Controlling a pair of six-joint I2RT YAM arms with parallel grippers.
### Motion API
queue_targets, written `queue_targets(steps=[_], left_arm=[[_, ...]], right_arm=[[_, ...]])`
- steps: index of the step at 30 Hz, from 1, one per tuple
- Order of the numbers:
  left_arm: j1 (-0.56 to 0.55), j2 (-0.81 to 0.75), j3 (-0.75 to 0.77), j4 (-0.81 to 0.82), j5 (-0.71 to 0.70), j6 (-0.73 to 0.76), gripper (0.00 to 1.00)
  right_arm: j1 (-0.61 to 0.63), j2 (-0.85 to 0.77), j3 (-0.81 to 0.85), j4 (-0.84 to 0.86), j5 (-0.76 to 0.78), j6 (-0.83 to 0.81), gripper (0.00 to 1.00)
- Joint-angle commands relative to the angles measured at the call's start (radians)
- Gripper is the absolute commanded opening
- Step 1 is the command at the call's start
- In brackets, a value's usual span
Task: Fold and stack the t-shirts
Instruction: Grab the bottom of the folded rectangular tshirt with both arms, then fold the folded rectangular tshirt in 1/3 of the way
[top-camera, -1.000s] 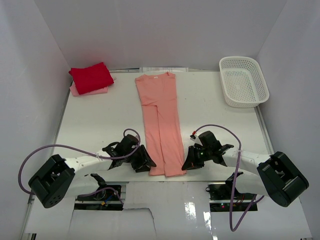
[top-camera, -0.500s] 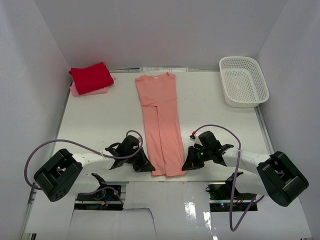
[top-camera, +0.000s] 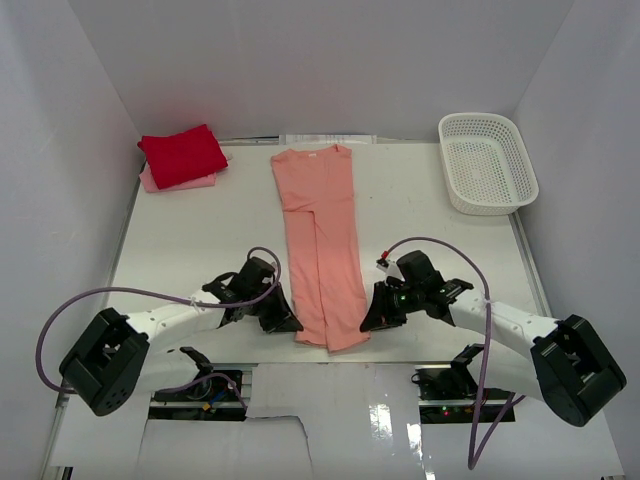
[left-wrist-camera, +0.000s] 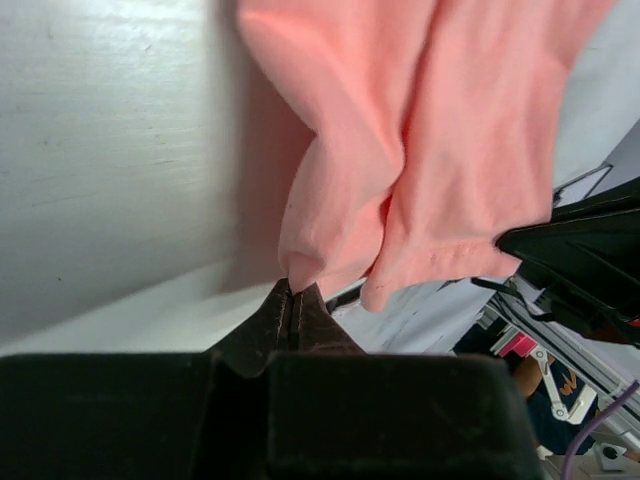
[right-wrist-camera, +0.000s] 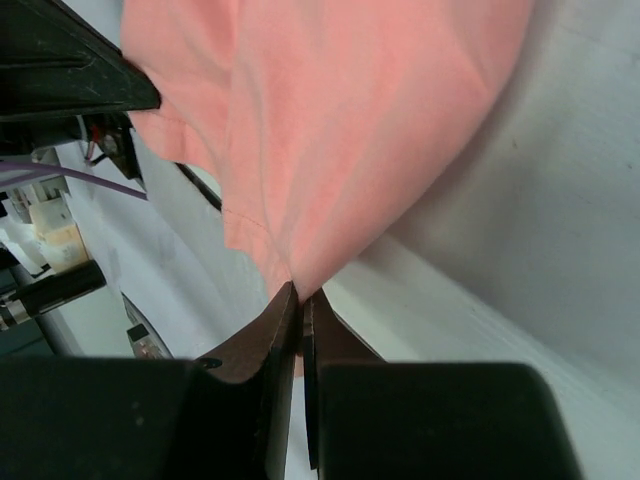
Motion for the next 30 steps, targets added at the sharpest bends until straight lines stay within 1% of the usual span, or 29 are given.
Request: queue_targets(steps=[1, 9, 12, 16, 19, 30], left_arm=[[0.035, -0.063, 0.070, -0.086, -0.007, 0.040, 0.00], [0.085, -0.070, 0.107, -0.112, 0.034, 0.052, 0.00], [0.128, -0.080, 0.144, -0.161, 0.039, 0.075, 0.00], [0.220, -0.086, 0.205, -0.215, 0.046, 0.138, 0.00], [0.274, -0.061, 0.256, -0.226, 0.065, 0.172, 0.00], [0.378, 0.113, 0.463, -0.235, 0.089, 0.282, 0.00]], right_arm=[[0.000, -0.031, 0.077, -0.073, -0.019, -0.016, 0.08], [-0.003, 0.021, 0.146, -0.072, -0.044, -0.028, 0.08], [-0.016, 0.044, 0.204, -0.080, -0.050, -0.042, 0.08], [-0.054, 0.082, 0.283, -0.109, -0.056, -0.077, 0.08], [-0.074, 0.127, 0.336, -0.118, -0.068, -0.104, 0.08], [-0.118, 0.301, 0.499, -0.123, -0.107, -0.175, 0.08]])
